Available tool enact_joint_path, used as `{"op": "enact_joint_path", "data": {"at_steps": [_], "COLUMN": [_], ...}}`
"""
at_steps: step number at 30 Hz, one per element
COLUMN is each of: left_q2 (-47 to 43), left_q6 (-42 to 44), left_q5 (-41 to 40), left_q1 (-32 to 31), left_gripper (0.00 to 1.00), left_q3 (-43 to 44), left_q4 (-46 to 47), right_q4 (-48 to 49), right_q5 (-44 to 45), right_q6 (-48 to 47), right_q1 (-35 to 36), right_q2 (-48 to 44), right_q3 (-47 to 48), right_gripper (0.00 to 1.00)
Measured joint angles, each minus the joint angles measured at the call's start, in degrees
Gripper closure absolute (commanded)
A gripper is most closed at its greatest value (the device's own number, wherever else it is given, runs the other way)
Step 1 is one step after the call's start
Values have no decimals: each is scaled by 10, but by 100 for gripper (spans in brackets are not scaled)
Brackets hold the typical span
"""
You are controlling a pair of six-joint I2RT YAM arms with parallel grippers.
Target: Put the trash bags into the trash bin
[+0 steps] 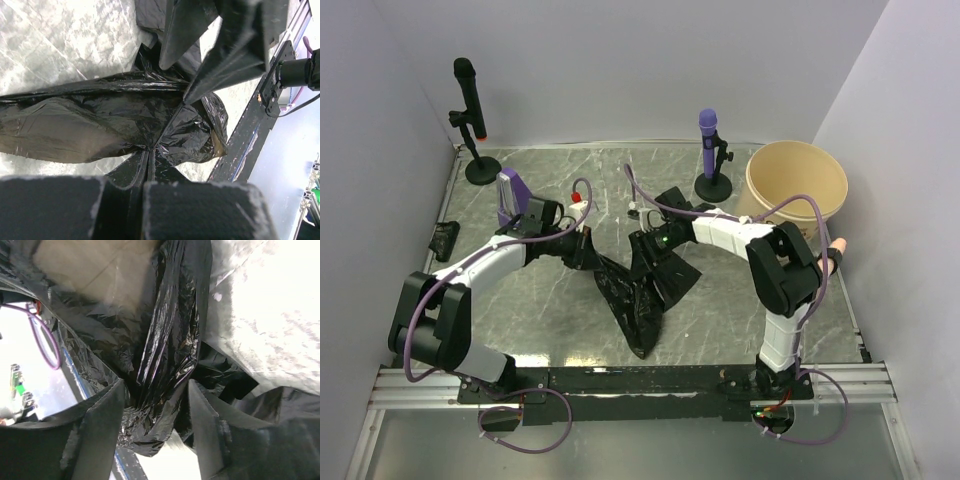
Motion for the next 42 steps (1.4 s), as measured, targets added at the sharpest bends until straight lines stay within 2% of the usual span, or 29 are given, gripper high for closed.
{"op": "enact_joint_path", "data": {"at_steps": [7, 11, 17, 23, 28, 33, 35, 39, 42], "left_q2": [-2, -2, -4, -5, -5, -5, -5, -5, 13], "left_q6": [3, 21, 70, 91, 91, 92, 92, 87, 78], "left_q5": [-3, -17, -54, -130, -222, -309, -322, -302, -269], "left_q1": [0, 0, 18, 35, 49, 68, 76, 82, 86], "left_gripper": [99, 99, 99, 99, 99, 99, 99, 99, 99], "left_q3": [-6, -6, -5, 14, 26, 44, 67, 144, 256], "left_q4": [-5, -20, -75, -113, -122, -131, -135, -125, -112], "right_q4": [-10, -12, -25, -58, -54, 17, 44, 90, 89], "right_q5": [-35, -45, -32, 5, 41, 109, 131, 141, 130], "right_q6": [6, 8, 1, -40, -67, -86, -95, -111, -107], "right_q1": [-1, -9, -82, -165, -177, -177, -178, -181, -183], "right_q2": [30, 33, 17, -55, -140, -248, -278, -275, -206], "right_q3": [17, 21, 22, 47, 54, 15, 5, 16, 97], "right_gripper": [86, 96, 100, 100, 100, 100, 100, 100, 100]}}
